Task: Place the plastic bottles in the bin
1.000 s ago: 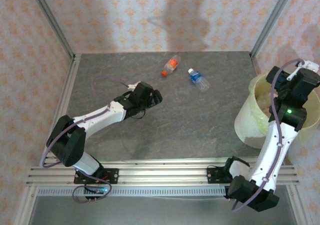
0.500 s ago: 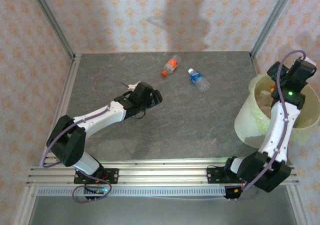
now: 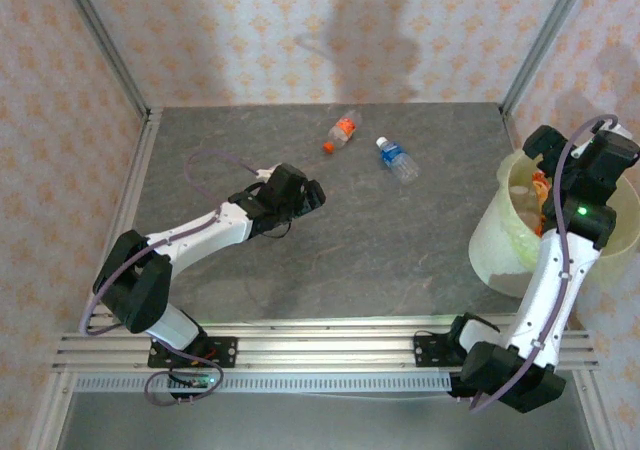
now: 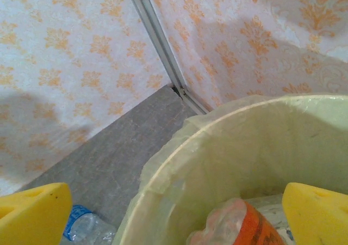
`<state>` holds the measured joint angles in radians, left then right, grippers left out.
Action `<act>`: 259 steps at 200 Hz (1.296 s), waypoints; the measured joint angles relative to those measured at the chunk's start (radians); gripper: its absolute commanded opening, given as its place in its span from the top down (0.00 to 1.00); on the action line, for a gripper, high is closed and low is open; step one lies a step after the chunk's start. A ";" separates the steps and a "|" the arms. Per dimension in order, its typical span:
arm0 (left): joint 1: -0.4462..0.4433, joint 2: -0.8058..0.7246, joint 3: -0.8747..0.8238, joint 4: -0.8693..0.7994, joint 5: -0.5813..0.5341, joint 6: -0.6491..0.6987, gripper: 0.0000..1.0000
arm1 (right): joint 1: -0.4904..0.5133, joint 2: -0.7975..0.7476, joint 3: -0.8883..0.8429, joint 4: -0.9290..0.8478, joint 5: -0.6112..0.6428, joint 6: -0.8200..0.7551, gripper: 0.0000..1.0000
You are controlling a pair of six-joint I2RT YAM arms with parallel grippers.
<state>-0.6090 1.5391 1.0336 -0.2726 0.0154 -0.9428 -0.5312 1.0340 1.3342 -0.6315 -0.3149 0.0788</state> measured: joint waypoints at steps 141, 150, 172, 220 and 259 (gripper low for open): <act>0.000 0.005 0.000 -0.008 0.000 0.002 0.00 | 0.000 0.125 -0.031 0.002 -0.096 0.053 0.01; 0.000 0.005 0.000 -0.008 0.000 0.002 0.00 | 0.000 0.124 -0.024 -0.005 -0.097 0.059 0.01; 0.000 0.005 0.006 -0.014 0.000 0.002 0.00 | 0.003 0.112 -0.005 -0.031 -0.098 0.076 0.01; 0.000 0.013 0.047 -0.026 0.000 0.019 0.00 | 0.060 0.044 0.083 -0.110 -0.101 0.109 0.01; 0.000 0.019 0.071 -0.027 -0.001 0.030 0.00 | 0.164 -0.010 0.085 -0.080 -0.173 0.147 0.01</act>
<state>-0.6090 1.5578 1.1042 -0.3000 0.0147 -0.9131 -0.3676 1.0241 1.4189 -0.7120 -0.4881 0.2256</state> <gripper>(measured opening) 0.995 0.993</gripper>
